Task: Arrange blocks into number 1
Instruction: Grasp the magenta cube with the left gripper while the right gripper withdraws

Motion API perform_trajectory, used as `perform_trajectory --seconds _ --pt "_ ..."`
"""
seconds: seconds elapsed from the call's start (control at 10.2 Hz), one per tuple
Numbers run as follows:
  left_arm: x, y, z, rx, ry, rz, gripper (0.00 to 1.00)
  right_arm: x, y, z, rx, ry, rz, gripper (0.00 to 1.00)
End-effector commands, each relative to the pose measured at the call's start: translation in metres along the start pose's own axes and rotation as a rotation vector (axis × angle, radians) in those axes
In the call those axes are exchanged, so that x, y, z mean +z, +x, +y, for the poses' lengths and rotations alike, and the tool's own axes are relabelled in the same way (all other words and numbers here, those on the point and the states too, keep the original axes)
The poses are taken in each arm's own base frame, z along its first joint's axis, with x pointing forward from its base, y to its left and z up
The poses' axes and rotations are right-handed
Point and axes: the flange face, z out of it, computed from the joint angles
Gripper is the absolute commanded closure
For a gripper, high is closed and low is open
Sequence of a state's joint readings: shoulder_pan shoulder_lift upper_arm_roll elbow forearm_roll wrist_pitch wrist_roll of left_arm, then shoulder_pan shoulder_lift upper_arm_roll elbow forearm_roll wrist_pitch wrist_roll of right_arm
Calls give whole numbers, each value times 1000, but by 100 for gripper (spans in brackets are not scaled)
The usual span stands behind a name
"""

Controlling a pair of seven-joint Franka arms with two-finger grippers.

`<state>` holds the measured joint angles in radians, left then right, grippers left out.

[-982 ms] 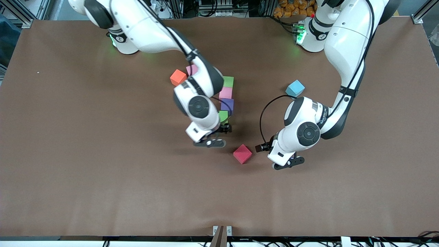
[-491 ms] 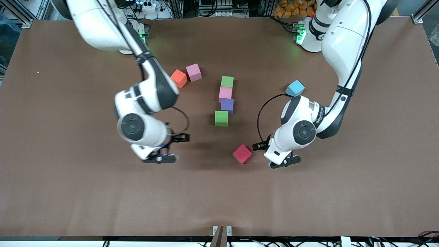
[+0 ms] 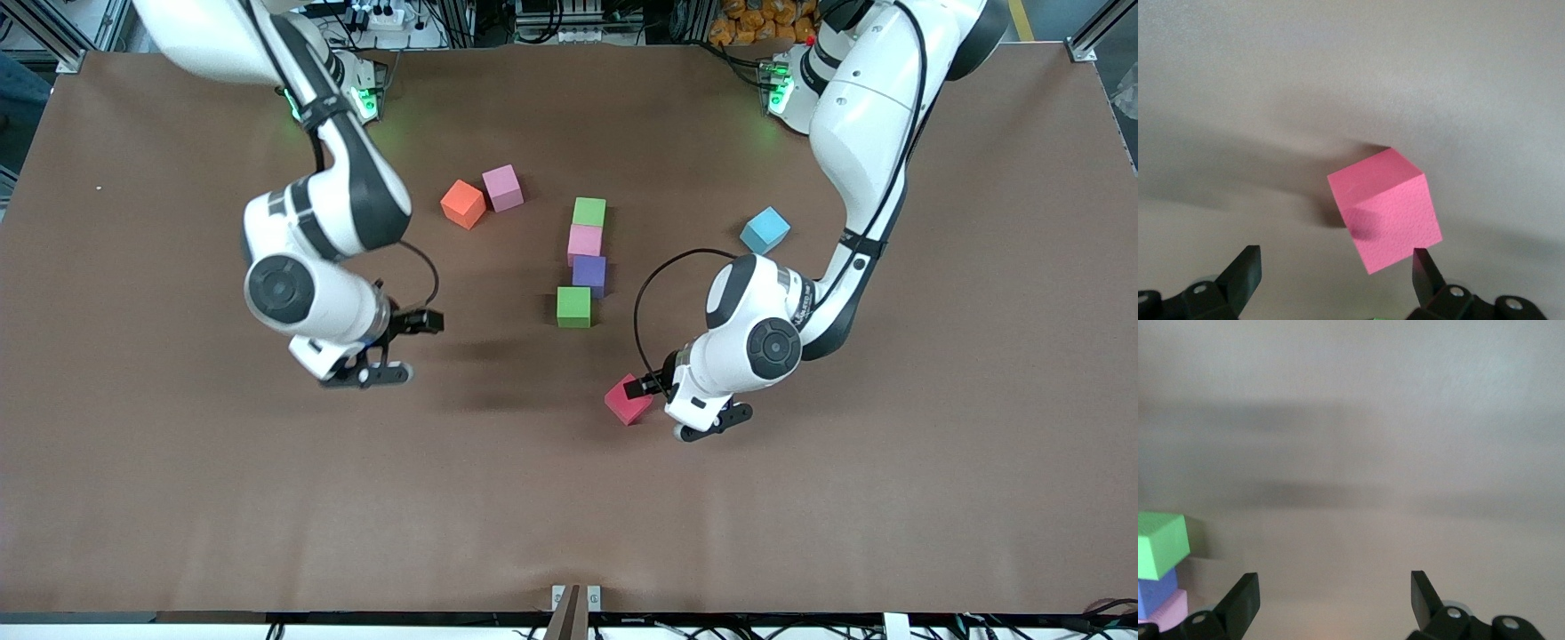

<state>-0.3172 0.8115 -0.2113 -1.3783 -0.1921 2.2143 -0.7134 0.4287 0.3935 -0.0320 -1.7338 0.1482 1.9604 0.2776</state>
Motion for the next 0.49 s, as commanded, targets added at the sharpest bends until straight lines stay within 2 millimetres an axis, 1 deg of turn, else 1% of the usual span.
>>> perform_trajectory --seconds 0.0,0.1,0.2,0.29,0.39 --pt "13 9 12 -31 -38 19 0 9 -44 9 44 -13 0 0" --pt "16 13 12 -35 -53 35 0 17 -59 -1 51 -17 -16 0" --pt "22 13 15 -31 -59 37 0 26 -73 -2 71 -23 -22 0" --pt "23 17 17 -33 -70 48 0 35 -80 3 75 -29 -35 0" --pt "23 20 19 -35 -81 52 0 38 -80 7 81 -31 -41 0"
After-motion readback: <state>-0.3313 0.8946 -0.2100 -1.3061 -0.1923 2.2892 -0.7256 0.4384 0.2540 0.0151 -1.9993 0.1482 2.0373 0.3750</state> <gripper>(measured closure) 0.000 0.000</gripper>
